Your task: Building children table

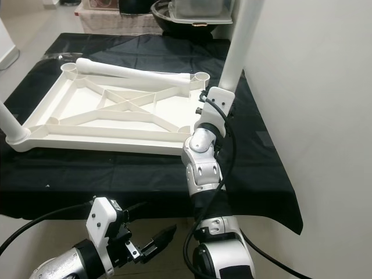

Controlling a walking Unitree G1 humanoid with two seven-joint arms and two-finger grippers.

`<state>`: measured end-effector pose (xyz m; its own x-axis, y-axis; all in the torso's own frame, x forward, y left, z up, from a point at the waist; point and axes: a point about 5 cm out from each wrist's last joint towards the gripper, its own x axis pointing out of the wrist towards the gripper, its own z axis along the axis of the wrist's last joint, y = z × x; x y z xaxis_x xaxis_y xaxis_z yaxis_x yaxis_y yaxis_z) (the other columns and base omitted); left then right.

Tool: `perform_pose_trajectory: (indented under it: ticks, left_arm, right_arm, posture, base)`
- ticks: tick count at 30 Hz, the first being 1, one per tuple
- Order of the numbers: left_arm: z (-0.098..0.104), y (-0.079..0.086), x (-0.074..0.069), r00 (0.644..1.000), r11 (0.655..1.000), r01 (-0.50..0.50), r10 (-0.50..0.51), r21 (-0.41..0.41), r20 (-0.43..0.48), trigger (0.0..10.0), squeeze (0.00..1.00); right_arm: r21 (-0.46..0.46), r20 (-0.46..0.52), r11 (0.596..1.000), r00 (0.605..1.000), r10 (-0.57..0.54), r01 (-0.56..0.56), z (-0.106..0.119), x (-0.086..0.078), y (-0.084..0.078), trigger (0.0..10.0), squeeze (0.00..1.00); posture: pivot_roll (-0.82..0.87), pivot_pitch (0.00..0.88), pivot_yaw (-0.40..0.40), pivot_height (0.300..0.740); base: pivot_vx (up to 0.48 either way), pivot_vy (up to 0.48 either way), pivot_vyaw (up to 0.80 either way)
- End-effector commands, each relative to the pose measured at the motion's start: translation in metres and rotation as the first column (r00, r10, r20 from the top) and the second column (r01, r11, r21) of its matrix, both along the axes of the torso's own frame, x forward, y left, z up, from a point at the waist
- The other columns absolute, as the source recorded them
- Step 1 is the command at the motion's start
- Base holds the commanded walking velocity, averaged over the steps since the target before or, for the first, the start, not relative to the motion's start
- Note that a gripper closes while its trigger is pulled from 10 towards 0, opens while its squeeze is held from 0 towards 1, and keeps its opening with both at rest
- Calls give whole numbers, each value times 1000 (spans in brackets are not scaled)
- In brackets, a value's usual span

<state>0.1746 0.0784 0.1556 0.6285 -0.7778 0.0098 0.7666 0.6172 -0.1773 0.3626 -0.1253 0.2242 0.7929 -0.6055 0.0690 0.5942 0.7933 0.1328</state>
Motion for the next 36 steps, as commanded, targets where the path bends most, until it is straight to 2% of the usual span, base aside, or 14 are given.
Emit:
perform_pose_trajectory:
  ticks: [1, 3, 9, 11, 16, 35, 36]
  left_arm:
    - [-5, -1, 0, 1000, 1000, -1, 1, 13, -13, 10000, 0]
    - [-5, -1, 0, 1000, 1000, -3, 3, 12, -12, 10000, 0]
    - [-5, -1, 1, 1000, 1000, -5, 5, 11, -13, 10000, 0]
    - [-6, -2, 0, 1000, 1000, 2, -2, 12, -10, 10000, 0]
    - [-5, -2, 1, 1000, 1000, 6, -6, 13, -7, 10000, 0]
    - [-6, -3, 2, 1000, 1000, 15, -15, 13, 0, 10000, 0]
    - [-6, -3, 2, 1000, 1000, 14, -14, 13, -1, 10000, 0]
  right_arm:
    - [46, -235, 986, 961, -147, 162, -48, -9, -23, 10000, 0]
    - [28, -199, 971, 953, -226, 236, -42, -11, -24, 10000, 0]
    - [28, -171, 964, 951, -256, 265, -35, -12, -17, 10000, 0]
    - [28, -176, 967, 954, -244, 253, -34, -12, -9, 10000, 0]
    - [44, -179, 974, 961, -209, 220, -34, -11, -4, 10000, 0]
    - [61, -173, 986, 974, -143, 156, -37, -9, 3, 10000, 0]
    - [70, -175, 986, 975, -137, 151, -37, -8, 3, 10000, 75]
  posture:
    - [93, 166, -40, 740]
    - [93, 160, -40, 740]
    - [95, 154, -37, 740]
    - [95, 146, -38, 740]
    - [95, 145, -41, 740]
    - [95, 141, -40, 740]
    - [94, 142, -40, 740]
  base:
    - [0, 0, 0]
    - [0, 0, 0]
    - [0, 0, 0]
    - [0, 0, 0]
    - [0, 0, 0]
    - [0, 0, 0]
    - [0, 0, 0]
